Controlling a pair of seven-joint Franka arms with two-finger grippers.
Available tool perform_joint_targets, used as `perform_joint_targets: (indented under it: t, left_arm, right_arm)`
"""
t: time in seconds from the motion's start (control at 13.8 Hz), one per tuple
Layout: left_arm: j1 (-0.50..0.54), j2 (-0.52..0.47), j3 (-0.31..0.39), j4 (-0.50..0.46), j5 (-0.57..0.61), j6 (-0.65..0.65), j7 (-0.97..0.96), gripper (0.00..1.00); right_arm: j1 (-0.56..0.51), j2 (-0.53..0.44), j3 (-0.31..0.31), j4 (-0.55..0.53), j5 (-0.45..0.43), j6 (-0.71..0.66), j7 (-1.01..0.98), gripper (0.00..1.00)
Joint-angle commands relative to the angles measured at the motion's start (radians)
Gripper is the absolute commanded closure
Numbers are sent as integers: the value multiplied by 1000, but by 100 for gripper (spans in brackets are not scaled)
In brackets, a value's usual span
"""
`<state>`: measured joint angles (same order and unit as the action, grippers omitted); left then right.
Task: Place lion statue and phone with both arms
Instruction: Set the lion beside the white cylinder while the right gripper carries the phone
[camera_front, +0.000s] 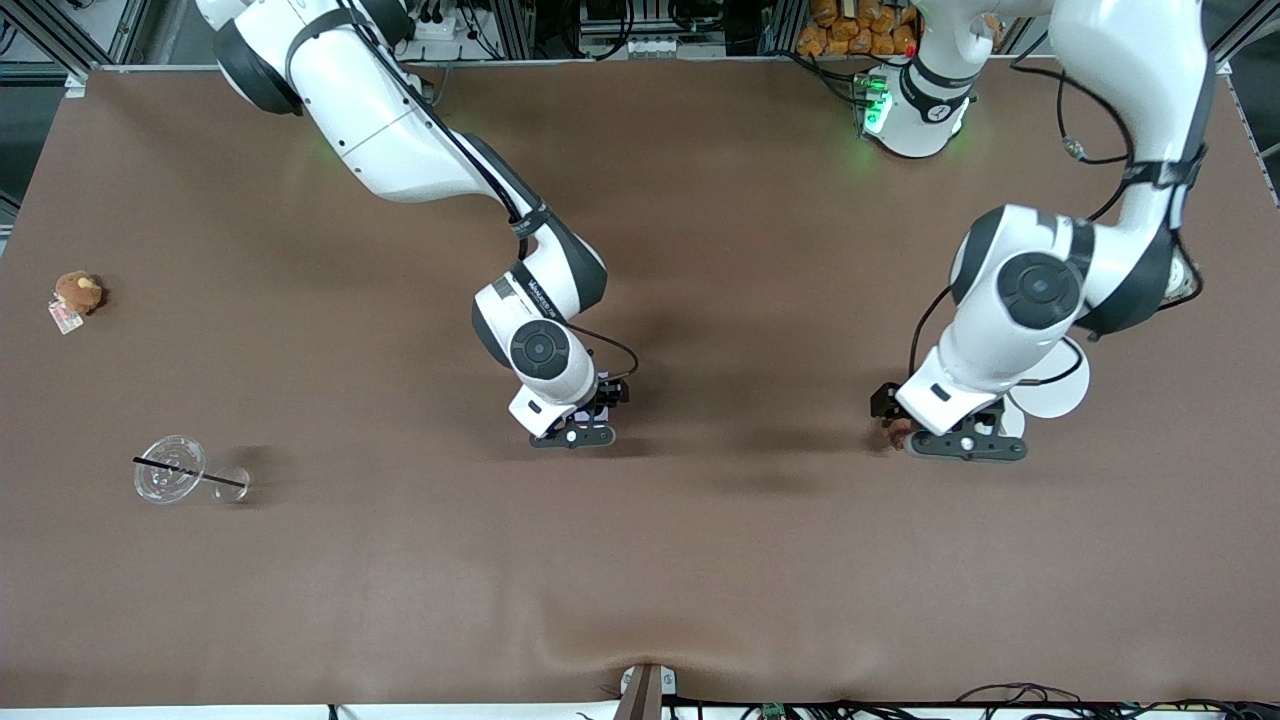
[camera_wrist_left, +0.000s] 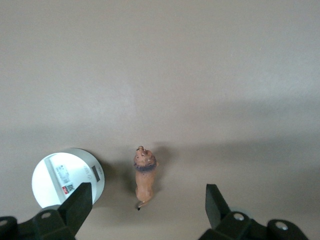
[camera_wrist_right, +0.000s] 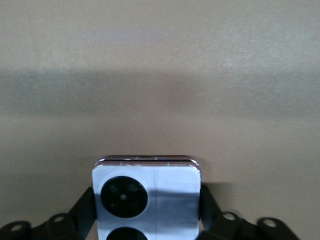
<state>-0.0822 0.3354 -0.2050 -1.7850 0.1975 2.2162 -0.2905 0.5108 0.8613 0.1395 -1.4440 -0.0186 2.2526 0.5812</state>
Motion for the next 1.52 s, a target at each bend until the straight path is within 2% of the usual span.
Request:
perform_joint_targets:
  t: [0.0,0.22,0.36,0.65,0.87,1.09,1.3,1.45]
  left_arm:
    - [15,-74,-11,-2,-29,-62,19,0]
    - [60,-140,-10,12,-114,-121,62,0]
    - [70,-171,-5,35,-129,-145,93,0]
    - [98,-179,-10,211,-132,-356,108,0]
    - [101,-202,-8,275,-258,-412,108,0]
    - [98,-246,-10,276,-261,-421,109,0]
    - [99,-286,-7,276,-260,-478,133,0]
    - [102,-332,1,266,-267,-554,149,0]
  right_arm:
    - [6,16,-11,22,-44,1,25,100]
    - [-12,-11,-12,22,-49,-16,23,100]
    - [-55,-28,-40,30,-47,-40,13,100]
    - [-201,-106,-49,33,-43,-88,-69,100]
    - [-279,-110,-49,83,-49,-108,-145,100]
    - [-322,-94,-66,97,-49,-110,-211,100]
    - [-366,-90,-67,116,-50,-105,-332,100]
    - [-402,-45,-70,132,-52,-85,-397,100]
